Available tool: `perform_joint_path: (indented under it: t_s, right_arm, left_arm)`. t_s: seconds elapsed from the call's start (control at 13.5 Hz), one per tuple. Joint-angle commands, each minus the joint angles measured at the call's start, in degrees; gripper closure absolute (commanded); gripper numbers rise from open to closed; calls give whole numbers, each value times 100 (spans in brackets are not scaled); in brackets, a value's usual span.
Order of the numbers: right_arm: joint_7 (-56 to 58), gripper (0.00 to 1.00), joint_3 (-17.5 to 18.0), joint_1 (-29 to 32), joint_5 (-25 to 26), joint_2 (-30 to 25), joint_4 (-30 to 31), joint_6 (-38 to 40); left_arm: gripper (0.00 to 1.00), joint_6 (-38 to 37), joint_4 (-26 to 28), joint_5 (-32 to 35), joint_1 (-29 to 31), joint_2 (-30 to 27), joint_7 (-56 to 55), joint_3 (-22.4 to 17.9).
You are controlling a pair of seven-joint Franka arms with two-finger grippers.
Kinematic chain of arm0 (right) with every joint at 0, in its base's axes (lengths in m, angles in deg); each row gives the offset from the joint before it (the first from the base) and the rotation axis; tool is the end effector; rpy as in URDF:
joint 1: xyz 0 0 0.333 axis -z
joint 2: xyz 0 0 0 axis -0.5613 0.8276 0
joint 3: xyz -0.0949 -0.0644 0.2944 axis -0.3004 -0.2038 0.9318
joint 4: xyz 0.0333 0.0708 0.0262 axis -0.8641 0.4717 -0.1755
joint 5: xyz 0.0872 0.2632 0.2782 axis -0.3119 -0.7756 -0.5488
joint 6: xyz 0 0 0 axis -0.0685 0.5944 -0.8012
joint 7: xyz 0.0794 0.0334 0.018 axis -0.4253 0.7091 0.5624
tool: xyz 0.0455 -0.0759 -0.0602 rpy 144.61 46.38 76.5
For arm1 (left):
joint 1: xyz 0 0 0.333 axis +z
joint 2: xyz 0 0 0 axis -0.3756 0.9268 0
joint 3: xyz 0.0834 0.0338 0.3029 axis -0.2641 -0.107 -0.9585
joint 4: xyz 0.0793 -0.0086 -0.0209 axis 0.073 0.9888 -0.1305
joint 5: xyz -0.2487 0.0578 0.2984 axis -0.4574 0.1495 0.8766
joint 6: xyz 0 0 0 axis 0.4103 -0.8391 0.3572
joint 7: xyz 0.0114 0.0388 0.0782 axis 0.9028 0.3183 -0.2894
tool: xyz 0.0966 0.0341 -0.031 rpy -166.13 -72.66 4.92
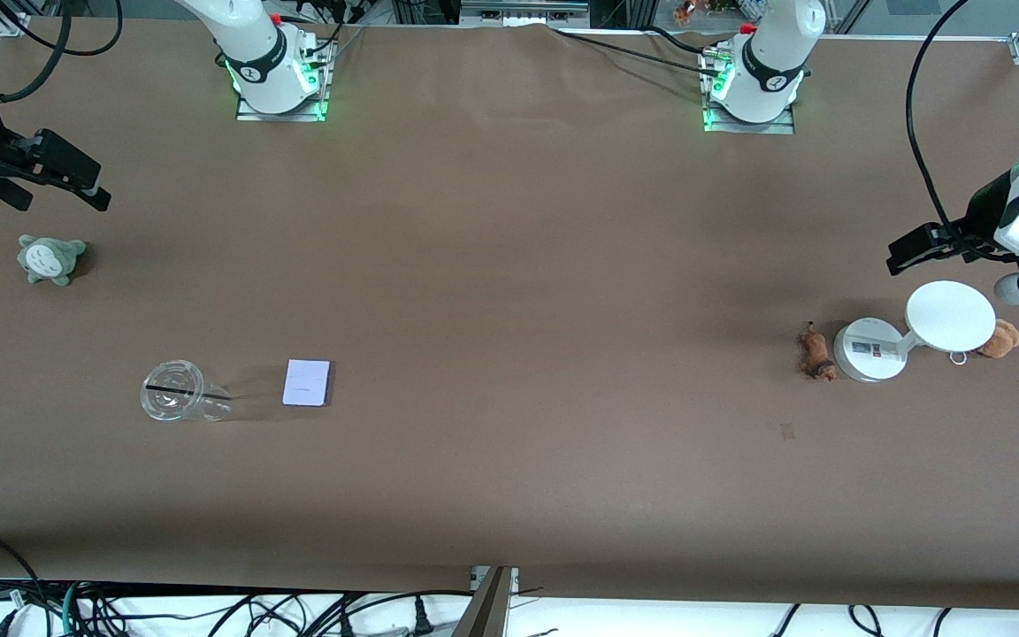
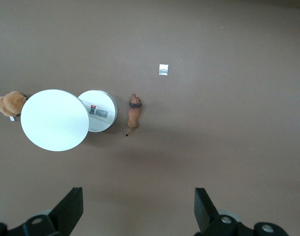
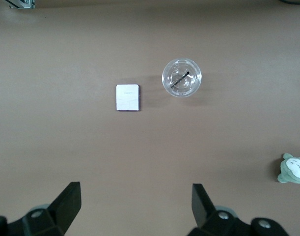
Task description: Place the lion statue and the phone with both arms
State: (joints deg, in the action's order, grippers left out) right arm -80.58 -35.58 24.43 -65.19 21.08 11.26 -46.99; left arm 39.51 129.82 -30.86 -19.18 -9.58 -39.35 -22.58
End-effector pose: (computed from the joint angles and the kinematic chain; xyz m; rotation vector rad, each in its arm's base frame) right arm 0.5536 0.0365 0.6586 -3.0656 0.0537 -0.1109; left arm 0.5914 -0.0133 0.5800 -3.1058 -0.3079 0.0743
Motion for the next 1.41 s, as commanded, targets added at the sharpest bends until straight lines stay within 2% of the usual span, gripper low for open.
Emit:
perform_joint_path:
  t_s: [0.0,0.15,1.34]
  right_arm:
    - [60,0,-18,93,37,64,-184,79]
    - [95,0,-97,93,-6,64,-184,79]
    - [403,0,-62,84,266,117,-149,185]
  left_arm:
    - [0,-39,-113,-54,2,23,94,-11]
    - [0,-39,-113,-54,11,23,94,-11]
    - [0,-39,-130,-89,11,49,103,-11]
